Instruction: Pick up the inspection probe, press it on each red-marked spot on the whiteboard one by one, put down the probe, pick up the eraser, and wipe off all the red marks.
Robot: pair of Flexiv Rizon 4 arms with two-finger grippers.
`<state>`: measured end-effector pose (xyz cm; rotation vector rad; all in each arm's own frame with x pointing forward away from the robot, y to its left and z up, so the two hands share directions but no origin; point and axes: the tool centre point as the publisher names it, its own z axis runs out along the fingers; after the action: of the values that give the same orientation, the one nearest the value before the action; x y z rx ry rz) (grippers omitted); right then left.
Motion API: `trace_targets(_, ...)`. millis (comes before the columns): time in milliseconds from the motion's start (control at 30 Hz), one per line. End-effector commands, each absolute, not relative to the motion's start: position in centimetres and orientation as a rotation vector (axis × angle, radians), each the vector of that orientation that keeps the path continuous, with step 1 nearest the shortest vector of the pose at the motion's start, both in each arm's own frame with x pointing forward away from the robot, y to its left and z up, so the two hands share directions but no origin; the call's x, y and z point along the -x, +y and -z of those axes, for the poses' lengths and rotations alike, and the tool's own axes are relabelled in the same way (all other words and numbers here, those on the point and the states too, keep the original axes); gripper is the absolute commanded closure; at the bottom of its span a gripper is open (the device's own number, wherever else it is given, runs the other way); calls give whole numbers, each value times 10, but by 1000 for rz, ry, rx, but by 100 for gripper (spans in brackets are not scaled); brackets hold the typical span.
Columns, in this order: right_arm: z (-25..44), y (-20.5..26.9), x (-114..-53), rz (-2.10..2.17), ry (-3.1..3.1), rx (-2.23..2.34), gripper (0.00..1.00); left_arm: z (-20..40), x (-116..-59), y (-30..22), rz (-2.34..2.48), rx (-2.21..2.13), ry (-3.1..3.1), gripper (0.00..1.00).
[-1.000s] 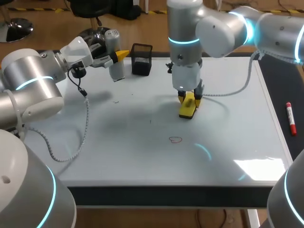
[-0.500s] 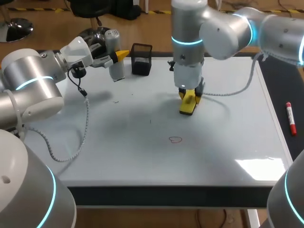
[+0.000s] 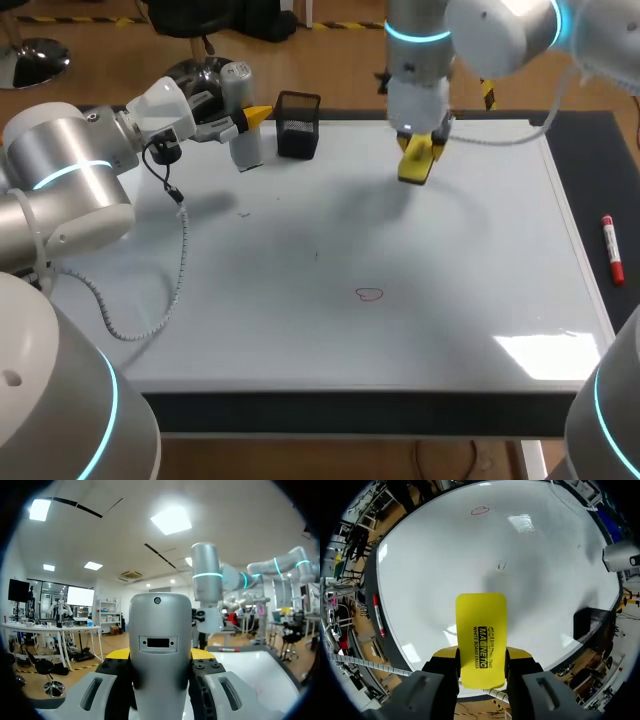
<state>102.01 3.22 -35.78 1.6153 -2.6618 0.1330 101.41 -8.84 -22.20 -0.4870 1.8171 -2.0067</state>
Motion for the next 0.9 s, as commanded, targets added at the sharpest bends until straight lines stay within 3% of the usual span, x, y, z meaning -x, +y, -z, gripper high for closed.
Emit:
trace_targets(33, 355, 14, -1050, -81, -2669, -1579, 100, 221, -1014, -90, 2004, 490, 1812, 100)
trace_targets(533, 357, -53, -1117, -42, -2742, -1391, 100, 221, -1014, -90, 2004, 490, 1812, 100)
trace_targets(900, 357, -69, -1132, -6, -2805, -1340, 100, 221, -1014, -90, 2004, 490, 1812, 100)
